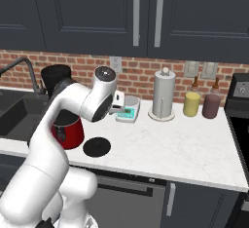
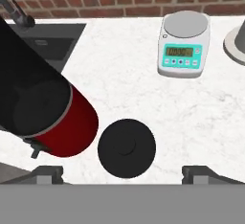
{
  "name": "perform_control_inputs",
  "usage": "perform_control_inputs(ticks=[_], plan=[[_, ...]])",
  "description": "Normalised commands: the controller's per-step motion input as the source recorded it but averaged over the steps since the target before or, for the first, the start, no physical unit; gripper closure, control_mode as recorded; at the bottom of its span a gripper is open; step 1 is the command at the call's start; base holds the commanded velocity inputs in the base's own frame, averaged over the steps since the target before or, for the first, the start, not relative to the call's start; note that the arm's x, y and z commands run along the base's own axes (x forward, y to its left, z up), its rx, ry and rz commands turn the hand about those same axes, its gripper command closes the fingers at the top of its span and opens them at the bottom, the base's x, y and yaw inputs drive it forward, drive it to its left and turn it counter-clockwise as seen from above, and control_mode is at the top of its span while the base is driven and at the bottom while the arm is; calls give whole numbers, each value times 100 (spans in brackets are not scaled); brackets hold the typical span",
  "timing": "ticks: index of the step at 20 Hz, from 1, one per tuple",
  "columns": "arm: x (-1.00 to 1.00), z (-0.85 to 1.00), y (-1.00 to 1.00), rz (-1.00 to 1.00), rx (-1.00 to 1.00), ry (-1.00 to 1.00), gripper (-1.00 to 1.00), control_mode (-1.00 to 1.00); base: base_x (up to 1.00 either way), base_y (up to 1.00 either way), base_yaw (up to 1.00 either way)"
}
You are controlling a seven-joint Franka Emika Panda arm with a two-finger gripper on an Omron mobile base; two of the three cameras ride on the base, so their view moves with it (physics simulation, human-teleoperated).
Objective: Close the lid blender by securely placing the lid on top.
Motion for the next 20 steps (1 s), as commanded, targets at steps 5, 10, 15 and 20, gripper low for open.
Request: perform_control_inputs(ticks=[5, 10, 15, 20], plan=[[15, -83, 2, 28, -3, 0, -100, -100, 0, 0, 0], [13, -27, 0, 28, -1, -1, -100, -100, 0, 0, 0], [6, -30, 1, 31, -1, -3, -100, -100, 0, 0, 0], [25, -44, 3, 29, -1, 0, -100, -100, 0, 0, 0]])
